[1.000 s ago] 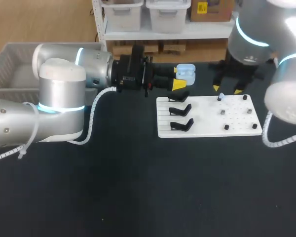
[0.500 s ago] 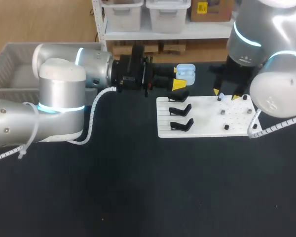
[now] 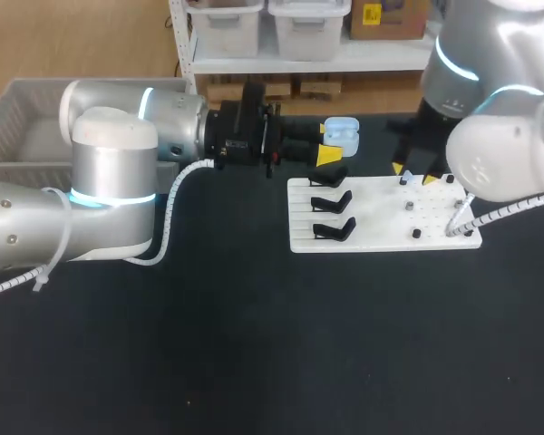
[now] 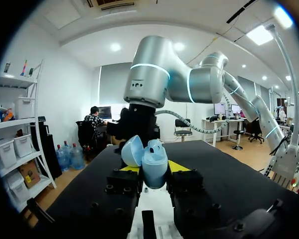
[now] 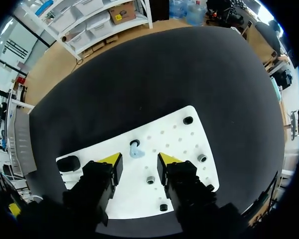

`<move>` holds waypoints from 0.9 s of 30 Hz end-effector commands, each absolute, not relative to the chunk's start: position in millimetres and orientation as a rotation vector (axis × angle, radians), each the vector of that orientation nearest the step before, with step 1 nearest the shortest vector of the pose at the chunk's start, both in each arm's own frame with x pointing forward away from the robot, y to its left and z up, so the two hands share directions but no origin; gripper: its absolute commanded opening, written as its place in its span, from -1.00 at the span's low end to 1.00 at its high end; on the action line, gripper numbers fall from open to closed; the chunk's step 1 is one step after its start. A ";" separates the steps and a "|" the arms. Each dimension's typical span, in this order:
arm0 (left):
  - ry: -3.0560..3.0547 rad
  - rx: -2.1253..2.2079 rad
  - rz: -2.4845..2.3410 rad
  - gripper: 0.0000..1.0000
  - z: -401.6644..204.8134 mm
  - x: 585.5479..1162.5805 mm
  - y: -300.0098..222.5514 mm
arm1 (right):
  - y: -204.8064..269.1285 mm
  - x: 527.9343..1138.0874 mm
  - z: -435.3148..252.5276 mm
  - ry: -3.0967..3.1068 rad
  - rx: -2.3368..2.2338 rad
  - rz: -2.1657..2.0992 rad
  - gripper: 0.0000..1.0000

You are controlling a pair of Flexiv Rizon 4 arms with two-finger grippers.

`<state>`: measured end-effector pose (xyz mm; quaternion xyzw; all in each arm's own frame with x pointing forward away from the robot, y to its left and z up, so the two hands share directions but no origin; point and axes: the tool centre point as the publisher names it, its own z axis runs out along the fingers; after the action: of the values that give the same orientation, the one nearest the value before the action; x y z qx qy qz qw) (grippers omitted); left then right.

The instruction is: Pick up each earbud case from the left stands, insert the matching earbuds, close the lid, and place the case in the box.

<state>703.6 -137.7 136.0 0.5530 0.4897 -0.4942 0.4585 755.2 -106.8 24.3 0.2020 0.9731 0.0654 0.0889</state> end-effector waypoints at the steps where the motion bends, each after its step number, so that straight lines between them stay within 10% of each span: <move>1: 1.207 1.363 -1.217 -1.00 135.8 703.8 -137.7 | -108.0 762.1 22.4 2.908 0.607 0.201 -0.13; 27: 1.207 1.363 -1.217 -1.00 135.8 703.8 -137.7 | -104.4 758.8 13.6 2.923 0.640 0.223 -0.36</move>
<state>703.6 -137.7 136.0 0.5530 0.4897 -0.4942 0.4585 757.9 -104.4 13.8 0.2126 0.9717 0.0740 0.0719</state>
